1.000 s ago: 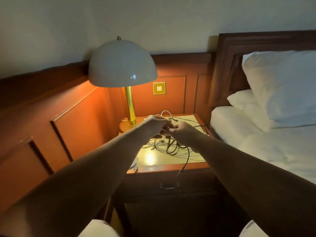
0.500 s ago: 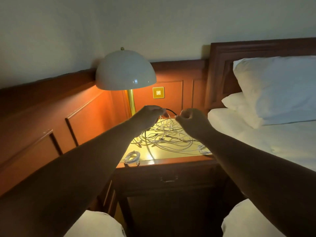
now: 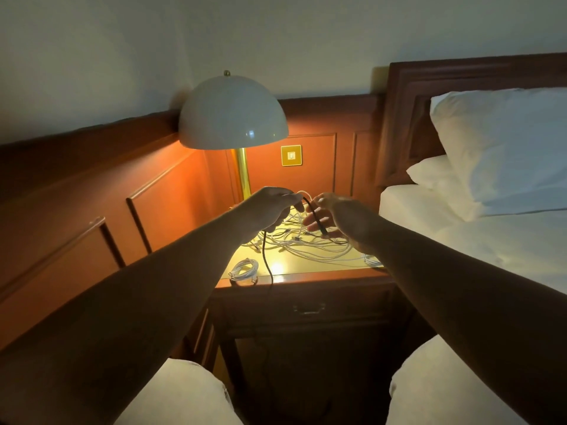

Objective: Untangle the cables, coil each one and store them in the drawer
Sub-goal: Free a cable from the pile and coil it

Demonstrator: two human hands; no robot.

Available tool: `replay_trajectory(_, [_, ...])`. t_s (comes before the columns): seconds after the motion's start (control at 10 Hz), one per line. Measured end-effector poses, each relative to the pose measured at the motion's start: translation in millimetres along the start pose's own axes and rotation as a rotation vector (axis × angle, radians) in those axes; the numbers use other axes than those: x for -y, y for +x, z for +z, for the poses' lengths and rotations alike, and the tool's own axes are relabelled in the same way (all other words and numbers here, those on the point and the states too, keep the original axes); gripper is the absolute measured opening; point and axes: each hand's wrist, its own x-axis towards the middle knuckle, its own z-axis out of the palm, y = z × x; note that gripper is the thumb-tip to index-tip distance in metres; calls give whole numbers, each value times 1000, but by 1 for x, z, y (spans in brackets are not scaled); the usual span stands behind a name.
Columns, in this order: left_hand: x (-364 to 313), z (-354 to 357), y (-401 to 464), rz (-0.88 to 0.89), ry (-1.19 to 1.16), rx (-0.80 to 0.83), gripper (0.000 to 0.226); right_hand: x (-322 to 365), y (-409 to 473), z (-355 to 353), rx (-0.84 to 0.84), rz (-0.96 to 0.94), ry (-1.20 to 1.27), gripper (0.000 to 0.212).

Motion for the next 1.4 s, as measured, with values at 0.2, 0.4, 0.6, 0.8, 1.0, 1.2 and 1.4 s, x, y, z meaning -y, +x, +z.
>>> replay_trajectory(0.2, [34,3,12,-8,-151,72,24,-21,6,9,172,377,322,41])
replay_trajectory(0.4, [77,46,-6,-213,-449,151,28,-36,20,15,375,309,929,39])
replay_trajectory(0.6, [115,74,-15,-230,-289,200,34,-83,51,17,-19,-68,628,41])
replay_trajectory(0.8, [166,61,-18,-151,51,154,34,-160,75,27,62,-264,-546,16])
replay_trajectory(1.0, [183,53,7,-25,246,50,23,-171,75,37,406,99,-305,46])
replay_trajectory(1.2, [181,86,23,-197,-216,35,30,-177,72,16,661,370,761,34])
replay_trajectory(1.4, [177,114,16,-343,-478,165,43,-178,82,17,507,137,1111,41])
